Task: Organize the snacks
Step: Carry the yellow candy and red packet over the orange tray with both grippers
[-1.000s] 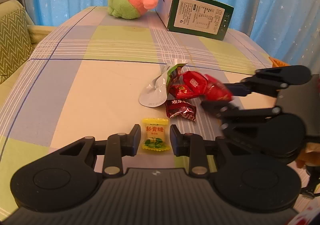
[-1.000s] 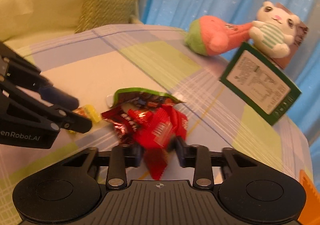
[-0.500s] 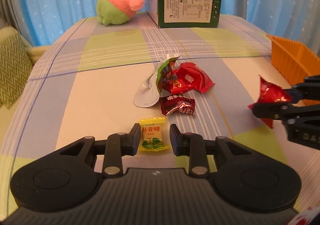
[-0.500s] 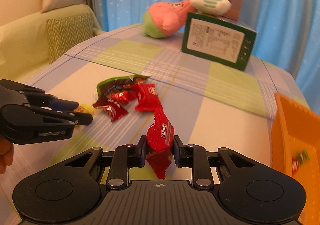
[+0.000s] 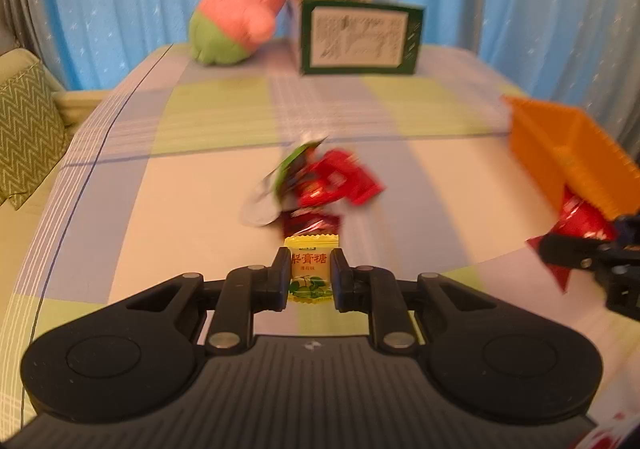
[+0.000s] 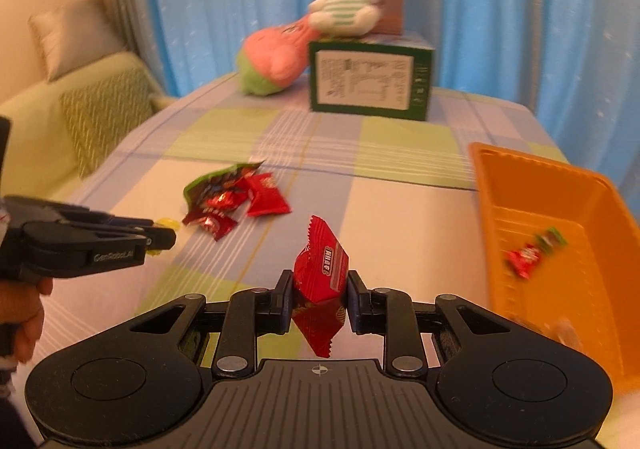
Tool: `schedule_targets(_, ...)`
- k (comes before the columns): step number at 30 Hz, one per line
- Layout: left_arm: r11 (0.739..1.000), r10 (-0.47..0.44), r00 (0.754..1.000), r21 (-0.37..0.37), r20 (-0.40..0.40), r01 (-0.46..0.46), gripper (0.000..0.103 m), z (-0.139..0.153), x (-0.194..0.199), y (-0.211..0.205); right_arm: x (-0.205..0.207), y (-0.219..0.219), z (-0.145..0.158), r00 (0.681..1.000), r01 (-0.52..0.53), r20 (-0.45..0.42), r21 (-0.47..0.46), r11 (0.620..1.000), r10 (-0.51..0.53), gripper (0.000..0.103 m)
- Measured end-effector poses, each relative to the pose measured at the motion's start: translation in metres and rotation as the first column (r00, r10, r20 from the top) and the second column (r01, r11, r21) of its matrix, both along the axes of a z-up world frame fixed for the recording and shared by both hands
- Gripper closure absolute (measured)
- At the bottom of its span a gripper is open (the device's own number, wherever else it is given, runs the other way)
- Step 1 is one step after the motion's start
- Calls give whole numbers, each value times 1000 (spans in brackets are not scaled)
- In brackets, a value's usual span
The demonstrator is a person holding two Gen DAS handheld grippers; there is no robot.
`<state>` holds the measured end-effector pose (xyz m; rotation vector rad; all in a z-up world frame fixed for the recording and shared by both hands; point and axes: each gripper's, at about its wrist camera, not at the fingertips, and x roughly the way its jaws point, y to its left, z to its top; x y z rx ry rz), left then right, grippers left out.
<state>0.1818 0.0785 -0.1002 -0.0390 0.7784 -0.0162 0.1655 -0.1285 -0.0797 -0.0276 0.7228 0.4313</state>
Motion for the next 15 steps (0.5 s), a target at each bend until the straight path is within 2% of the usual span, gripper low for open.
schedule_targets(7, 998, -29, 999, -53, 43, 31, 85, 42, -32, -41, -26, -37, 33, 997, 83, -14, 71, 994, -82, 76)
schedule_targets(15, 992, -80, 995, -92, 56, 85, 85, 66, -61, -84, -54, -83, 60, 985, 174, -3, 94, 980, -175, 76)
